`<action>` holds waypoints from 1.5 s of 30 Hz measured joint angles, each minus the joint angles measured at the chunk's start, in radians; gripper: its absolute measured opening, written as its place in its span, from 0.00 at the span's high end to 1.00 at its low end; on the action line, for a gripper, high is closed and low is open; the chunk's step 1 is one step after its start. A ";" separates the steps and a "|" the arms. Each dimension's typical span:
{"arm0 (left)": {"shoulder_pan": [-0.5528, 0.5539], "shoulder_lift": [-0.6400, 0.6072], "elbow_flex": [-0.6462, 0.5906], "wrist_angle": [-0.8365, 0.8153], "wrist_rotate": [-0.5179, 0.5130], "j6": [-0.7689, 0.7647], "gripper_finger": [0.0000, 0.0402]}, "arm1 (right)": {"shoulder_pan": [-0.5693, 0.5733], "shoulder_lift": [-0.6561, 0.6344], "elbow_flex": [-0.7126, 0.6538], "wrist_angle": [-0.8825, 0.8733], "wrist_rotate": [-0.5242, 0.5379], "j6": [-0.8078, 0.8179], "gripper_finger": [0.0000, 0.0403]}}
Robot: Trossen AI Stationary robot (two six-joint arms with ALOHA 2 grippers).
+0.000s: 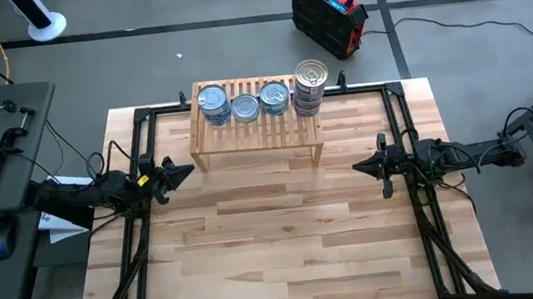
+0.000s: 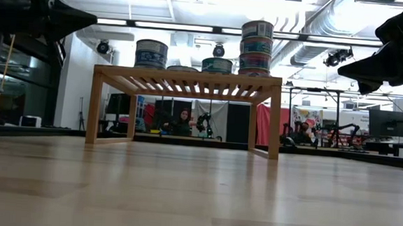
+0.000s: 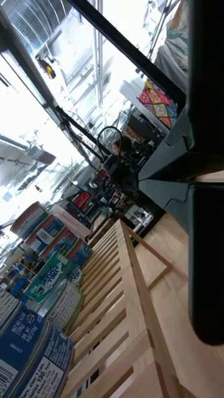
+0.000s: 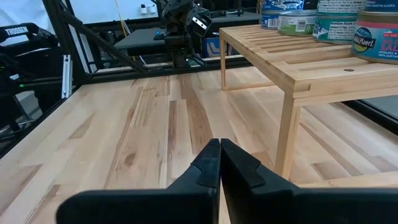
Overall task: Stack canned seafood by type on shelf
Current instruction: Return to Home Position
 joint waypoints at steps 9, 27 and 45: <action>0.000 0.000 0.000 0.000 0.000 0.000 1.00 | 0.000 0.000 0.000 0.000 0.000 0.000 1.00; 0.000 0.000 0.000 0.000 0.000 0.000 1.00 | 0.000 0.000 0.000 0.000 0.000 0.000 1.00; 0.000 0.000 0.000 0.000 0.000 0.000 1.00 | 0.000 0.000 0.000 0.000 0.000 0.000 1.00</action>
